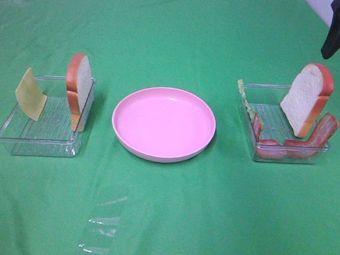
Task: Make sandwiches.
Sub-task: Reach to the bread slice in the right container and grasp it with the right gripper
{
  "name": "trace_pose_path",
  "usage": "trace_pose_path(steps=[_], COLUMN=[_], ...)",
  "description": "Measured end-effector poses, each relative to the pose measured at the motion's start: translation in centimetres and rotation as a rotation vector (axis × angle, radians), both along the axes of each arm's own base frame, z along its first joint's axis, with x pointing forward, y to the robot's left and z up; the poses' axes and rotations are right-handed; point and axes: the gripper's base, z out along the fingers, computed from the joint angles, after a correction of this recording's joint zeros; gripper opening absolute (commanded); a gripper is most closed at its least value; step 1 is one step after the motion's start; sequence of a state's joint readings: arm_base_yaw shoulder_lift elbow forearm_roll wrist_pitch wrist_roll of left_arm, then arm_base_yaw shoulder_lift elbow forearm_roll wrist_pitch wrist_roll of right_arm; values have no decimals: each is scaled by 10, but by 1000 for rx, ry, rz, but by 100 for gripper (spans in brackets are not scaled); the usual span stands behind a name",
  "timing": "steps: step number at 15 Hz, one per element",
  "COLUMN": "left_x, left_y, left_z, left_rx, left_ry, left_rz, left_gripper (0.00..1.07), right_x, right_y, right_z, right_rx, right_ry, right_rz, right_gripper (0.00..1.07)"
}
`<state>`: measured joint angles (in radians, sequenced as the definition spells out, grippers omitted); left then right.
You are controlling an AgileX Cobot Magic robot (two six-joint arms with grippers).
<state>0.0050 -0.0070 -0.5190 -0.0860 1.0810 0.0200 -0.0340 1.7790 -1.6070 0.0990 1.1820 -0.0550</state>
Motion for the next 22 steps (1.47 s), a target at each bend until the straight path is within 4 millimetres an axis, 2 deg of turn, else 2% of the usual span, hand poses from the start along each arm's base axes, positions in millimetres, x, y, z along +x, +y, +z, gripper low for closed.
trace_pose_path(steps=[1,2,5,6,11,16,18,20,22], left_x=[0,0,0,0,0,0,0,0,0], left_y=[0,0,0,0,0,0,0,0,0], left_z=[0,0,0,0,0,0,0,0,0], left_rx=[0,0,0,0,0,0,0,0,0], left_ry=[0,0,0,0,0,0,0,0,0], left_rz=[0,0,0,0,0,0,0,0,0], left_gripper=[100,100,100,100,100,100,100,100,100], right_x=[23,30,73,80,93,100,100,100,100], right_y=[-2,-3,-7,-8,-23,-19,-18,-18,-18], right_z=[-9,-12,-35,-42,-79,-113,-115,-115,-115], right_rx=[-13,-21,-54,-54,-48,16,21,22,22], right_ry=[18,17,7,14,86,161,165,166,166], right_rz=[8,11,14,13,-12,-18,-19,-19,-19], right_gripper=[89,89,89,89,88,85,73,52,47])
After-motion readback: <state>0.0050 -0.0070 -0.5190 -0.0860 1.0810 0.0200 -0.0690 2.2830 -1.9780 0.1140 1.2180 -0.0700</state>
